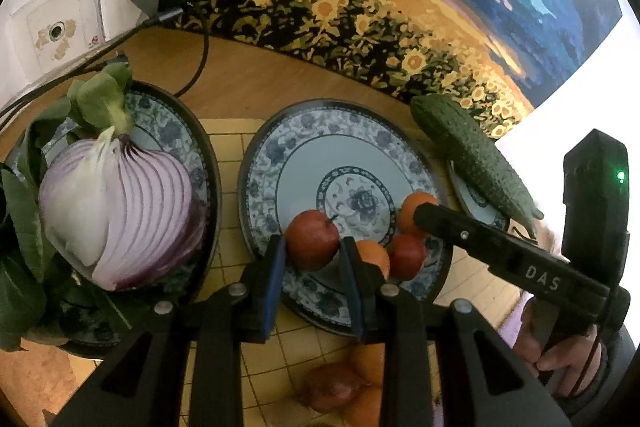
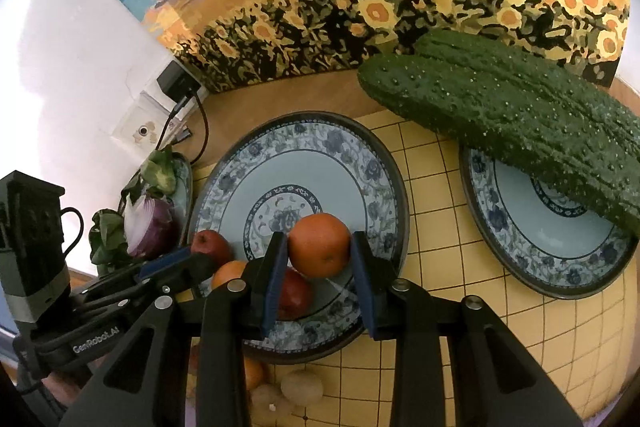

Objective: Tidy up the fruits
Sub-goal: 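Place the apple with the left tool while the right tool places the orange on the plate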

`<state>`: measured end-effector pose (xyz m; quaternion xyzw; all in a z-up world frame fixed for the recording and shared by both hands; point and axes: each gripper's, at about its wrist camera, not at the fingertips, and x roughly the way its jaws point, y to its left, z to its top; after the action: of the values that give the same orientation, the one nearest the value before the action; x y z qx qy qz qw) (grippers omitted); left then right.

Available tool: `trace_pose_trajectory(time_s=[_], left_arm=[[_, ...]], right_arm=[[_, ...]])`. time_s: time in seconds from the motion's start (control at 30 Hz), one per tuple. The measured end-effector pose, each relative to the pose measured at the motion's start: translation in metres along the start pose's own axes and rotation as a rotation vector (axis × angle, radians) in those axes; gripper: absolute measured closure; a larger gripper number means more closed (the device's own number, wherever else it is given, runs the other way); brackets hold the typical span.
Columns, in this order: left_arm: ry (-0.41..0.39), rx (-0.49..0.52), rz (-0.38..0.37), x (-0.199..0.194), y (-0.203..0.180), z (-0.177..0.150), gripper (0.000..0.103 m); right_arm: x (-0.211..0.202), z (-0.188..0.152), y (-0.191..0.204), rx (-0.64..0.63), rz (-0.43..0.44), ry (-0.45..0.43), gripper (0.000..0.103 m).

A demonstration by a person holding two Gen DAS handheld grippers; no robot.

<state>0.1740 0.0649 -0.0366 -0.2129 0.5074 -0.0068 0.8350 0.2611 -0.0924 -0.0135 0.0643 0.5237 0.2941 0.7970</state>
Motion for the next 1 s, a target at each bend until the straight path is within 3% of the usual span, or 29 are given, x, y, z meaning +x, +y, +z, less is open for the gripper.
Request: trace_pose_trajectory(time_s=[0.63,1.0], left_arm=[[0.009,-0.005,0.016,0.004,0.001,0.003,0.072],[-0.03,0.013,0.017,-0.01,-0.007,0.003,0.058]], right_arm=[[0.0,-0.001,-0.006,0.058,0.012,0.015,0.067],[-0.014,-0.004,-0.009,0.093,-0.001,-0.019,0.066]])
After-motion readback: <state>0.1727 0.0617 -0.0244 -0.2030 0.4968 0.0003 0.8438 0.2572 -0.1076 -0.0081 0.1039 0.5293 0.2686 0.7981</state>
